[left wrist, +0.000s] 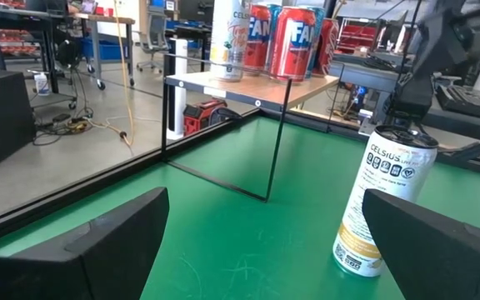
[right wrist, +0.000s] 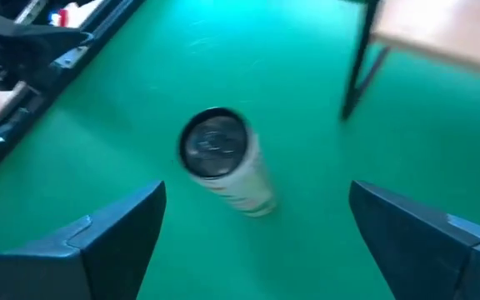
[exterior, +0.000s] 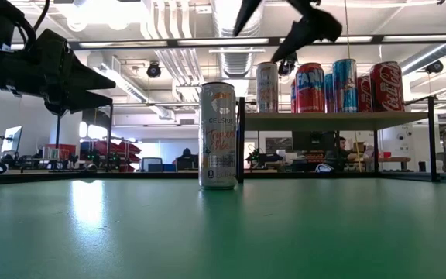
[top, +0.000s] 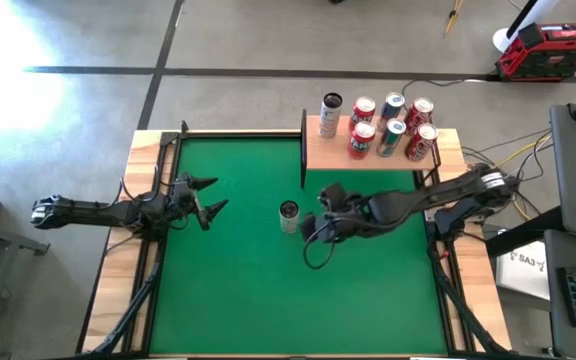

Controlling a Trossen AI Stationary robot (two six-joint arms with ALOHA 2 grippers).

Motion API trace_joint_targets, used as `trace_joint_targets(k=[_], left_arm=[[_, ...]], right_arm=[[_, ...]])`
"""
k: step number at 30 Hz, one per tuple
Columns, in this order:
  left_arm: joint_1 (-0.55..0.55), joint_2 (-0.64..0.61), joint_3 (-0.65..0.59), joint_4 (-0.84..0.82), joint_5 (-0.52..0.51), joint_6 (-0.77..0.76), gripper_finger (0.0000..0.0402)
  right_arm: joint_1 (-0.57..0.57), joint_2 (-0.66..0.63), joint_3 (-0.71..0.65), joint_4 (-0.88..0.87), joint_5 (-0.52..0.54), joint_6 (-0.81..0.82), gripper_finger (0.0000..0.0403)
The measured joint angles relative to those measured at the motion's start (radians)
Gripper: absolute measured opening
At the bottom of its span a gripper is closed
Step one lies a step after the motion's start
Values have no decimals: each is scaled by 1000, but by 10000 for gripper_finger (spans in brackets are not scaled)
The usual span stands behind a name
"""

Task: Place canned beverage on shelf
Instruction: Put the white-yellow soda can on the shelf and align it with the other white-yellow soda can

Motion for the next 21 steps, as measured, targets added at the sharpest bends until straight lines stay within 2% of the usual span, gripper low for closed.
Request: trace_joint_targets(k=[5, 9, 16, 21], left_arm=[[0, 0, 0, 0, 0, 0, 384], [0, 0, 0, 0, 0, 0, 384], [0, 0, 0, 0, 0, 0, 384], [0, 1, 0, 0, 0, 0, 384]], right_arm=[[1, 113, 58, 29, -4, 123, 370], [-1, 217, 203, -108, -17, 221, 370], [-3, 377, 535, -397, -33, 289, 370], [-31, 478, 688, -522, -78, 361, 370]])
